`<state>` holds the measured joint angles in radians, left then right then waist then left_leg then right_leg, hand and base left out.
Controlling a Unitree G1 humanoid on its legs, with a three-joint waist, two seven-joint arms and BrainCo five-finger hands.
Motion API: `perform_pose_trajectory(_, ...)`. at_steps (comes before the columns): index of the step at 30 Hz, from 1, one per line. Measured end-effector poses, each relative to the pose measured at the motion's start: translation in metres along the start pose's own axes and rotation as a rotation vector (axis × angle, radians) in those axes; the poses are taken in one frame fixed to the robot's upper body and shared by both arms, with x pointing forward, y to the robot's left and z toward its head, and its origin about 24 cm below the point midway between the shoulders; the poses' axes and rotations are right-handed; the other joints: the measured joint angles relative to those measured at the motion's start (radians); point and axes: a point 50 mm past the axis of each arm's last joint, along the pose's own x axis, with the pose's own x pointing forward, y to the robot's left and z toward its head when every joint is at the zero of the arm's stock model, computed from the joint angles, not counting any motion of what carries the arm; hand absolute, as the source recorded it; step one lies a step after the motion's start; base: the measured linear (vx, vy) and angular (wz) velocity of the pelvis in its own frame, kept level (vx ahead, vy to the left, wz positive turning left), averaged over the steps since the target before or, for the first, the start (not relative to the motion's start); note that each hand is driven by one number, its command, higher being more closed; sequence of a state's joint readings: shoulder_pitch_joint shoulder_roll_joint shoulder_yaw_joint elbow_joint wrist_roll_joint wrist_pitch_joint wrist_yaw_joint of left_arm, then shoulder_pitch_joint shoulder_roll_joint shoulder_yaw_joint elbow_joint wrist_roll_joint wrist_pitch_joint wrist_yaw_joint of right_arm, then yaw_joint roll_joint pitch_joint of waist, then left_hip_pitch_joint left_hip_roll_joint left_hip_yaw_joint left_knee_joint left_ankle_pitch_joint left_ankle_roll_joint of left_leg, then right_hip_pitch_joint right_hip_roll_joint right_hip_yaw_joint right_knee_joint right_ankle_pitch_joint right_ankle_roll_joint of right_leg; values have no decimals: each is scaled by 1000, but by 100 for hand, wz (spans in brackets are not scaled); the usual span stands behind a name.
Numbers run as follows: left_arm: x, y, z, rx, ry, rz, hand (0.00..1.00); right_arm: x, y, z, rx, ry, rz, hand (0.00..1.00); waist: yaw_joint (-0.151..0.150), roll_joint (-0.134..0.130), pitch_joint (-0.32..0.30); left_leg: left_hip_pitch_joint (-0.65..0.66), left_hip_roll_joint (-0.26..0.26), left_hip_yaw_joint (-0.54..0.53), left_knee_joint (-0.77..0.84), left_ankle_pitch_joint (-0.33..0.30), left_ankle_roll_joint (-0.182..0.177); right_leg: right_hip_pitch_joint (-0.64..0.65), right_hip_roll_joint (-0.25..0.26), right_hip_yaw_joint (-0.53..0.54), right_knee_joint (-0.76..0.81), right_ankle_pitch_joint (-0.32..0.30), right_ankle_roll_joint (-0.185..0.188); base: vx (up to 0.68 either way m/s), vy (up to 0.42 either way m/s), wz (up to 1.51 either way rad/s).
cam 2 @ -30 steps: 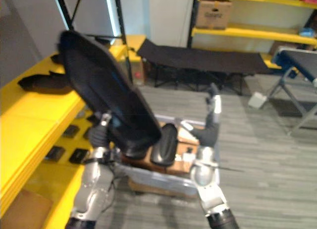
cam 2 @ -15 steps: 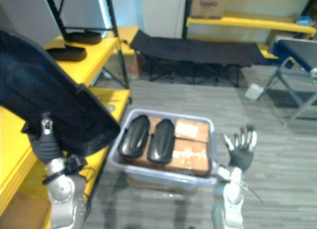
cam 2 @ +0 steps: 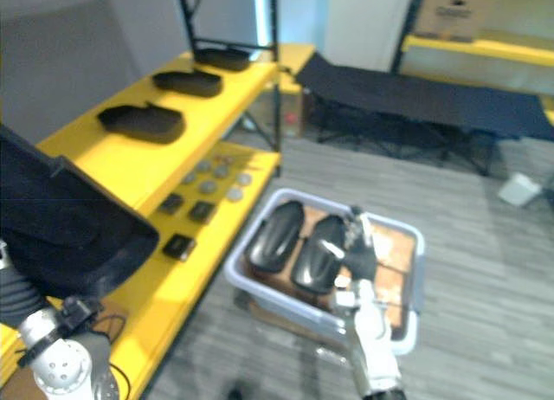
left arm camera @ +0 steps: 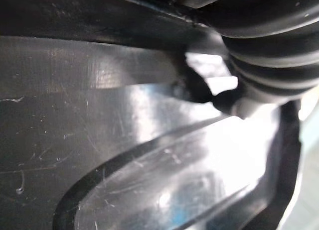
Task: Walk over and take plastic housings, then place them on the shelf
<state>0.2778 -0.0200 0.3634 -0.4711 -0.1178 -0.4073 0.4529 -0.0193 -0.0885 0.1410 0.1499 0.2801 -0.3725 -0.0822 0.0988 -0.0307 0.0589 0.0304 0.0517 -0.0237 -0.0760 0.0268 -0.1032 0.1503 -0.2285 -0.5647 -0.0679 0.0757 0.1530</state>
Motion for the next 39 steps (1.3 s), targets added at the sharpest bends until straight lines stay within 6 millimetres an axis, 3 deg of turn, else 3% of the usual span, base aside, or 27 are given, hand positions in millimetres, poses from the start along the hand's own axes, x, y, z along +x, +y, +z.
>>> perform_pose_trajectory(4, 4, 11, 3, 39, -26, 33, 100, 19, 8, 11, -5, -56, 48, 0, 21, -8, 6, 4, -5, -21, 4, 0, 1, 10, -8, -10, 24, -14, 0, 8, 10, 17)
perform_pose_trajectory(7, -2, 22, 1, 93, 13, 37, 100, 32, 23, 20, -11, -95, 128, 0, 39, -14, 54, -10, 0, -23, 108, -54, 2, 27, -8, -4, 52, -33, -10, 2, 6, -6)
perform_pose_trajectory(11, -7, 29, -2, 102, 57, 52, 100, 36, 26, 14, -27, -45, 155, 0, 56, -8, 92, -72, 7, -75, 243, -89, 5, 69, 12, -56, 63, -63, -10, -52, -30, 46)
perform_pose_trajectory(13, -11, 32, -4, 64, 90, 59, 100, 31, 18, 7, -51, 2, 137, 0, 53, 14, 108, -87, 31, -27, 242, -101, 28, 98, 21, -123, 82, -89, -17, -114, -65, 77)
perform_pose_trajectory(15, -15, 34, -5, 33, 110, 39, 100, 18, 1, 1, -80, 41, 87, 0, 51, 15, 110, -83, 83, 129, 215, -104, 69, 106, 12, -186, 88, -102, -20, -45, -50, 74)
perform_pose_trajectory(16, -15, 33, -5, 30, 109, 36, 100, 17, -2, 2, -84, 42, 80, 0, 51, 13, 108, -85, 84, 145, 208, -105, 70, 106, 5, -197, 87, -102, -19, -29, 4, 72)
perform_pose_trajectory(17, -16, 30, -6, 15, 107, 25, 100, 14, -11, 6, -99, 31, 60, 0, 51, 5, 110, -101, 96, 206, 237, -99, 74, 90, -16, -212, 94, -109, -18, 1, 82, 39)
perform_pose_trajectory(18, -18, 26, -6, 5, 111, 14, 100, 13, -20, 12, -112, 10, 52, 0, 40, 40, 97, -93, 102, 233, 226, -62, 61, 84, -9, -220, 118, -115, -9, 23, 95, 43)
perform_pose_trajectory(19, -18, 23, -7, 0, 113, 4, 100, 12, -23, 14, -117, 4, 49, 0, 27, 34, 94, -90, 97, 227, 198, -29, 7, 82, -11, -226, 125, -110, 0, 82, 111, 33)
perform_pose_trajectory(20, -18, 16, -8, -23, 114, -11, 100, 9, -23, 15, -99, -8, 44, 0, 20, 26, 88, -60, 70, 226, 132, 5, 2, 82, -34, -231, 134, -103, 10, 88, 103, 24)
perform_pose_trajectory(24, -15, -3, -10, -48, 107, -84, 100, 3, -5, 13, -26, -37, 114, 0, -1, -33, 92, -17, 28, 221, 63, 32, 9, 96, -71, -231, 152, -98, 15, 63, 75, 13)
perform_pose_trajectory(26, -12, -8, -9, -43, 91, -115, 100, 1, 4, 13, -13, -51, 157, 0, -3, -38, 89, -13, 17, 195, 46, 35, 14, 97, -80, -225, 173, -94, 9, 57, 52, 35)
perform_pose_trajectory(28, -9, -15, -9, -57, 79, -140, 100, -3, 8, 16, -8, -71, 183, 0, -5, -32, 91, -16, 2, 143, 29, 48, 26, 96, -94, -162, 224, -94, 8, 53, 62, 81)
perform_pose_trajectory(30, -7, -24, -12, -80, 81, -170, 100, -7, 8, 18, -8, -78, 186, 0, -8, -19, 92, -20, -8, 74, 12, 64, 35, 90, -98, -54, 292, -91, -17, 65, 62, 107)
perform_pose_trajectory(31, -6, -30, -17, -96, 91, -183, 100, -7, 8, 18, -13, -79, 191, 0, -21, -4, 87, -35, -6, 20, -1, 78, 38, 67, -87, 25, 346, -120, -65, 60, -12, 125)
perform_pose_trajectory(32, -4, -34, -21, -102, 98, -194, 100, -7, 10, 18, -12, -80, 209, 0, -31, 3, 87, -58, -3, -29, -4, 92, 39, 58, -52, 82, 334, -199, -80, 41, -69, 143)
perform_pose_trajectory(33, -1, -38, -26, -99, 107, -201, 100, -7, 14, 18, -13, -79, 238, 0, -36, -5, 86, -78, -8, -58, -3, 104, 33, 52, -13, 107, 284, -224, -87, 3, -195, 113)
perform_pose_trajectory(34, -2, -36, -35, -70, 147, -201, 100, -6, 25, 18, -26, -81, 325, 0, -21, -21, 84, -93, -24, -78, -3, 114, 18, 50, 3, 75, 247, -218, -81, -13, -156, 66)
perform_pose_trajectory(39, -16, -30, -41, -36, 222, -218, 100, -6, 33, 18, -48, -74, 424, 0, -3, 12, 103, -101, 1, -96, -3, 131, -7, 82, 46, 71, 179, -222, -54, -32, -108, 7)
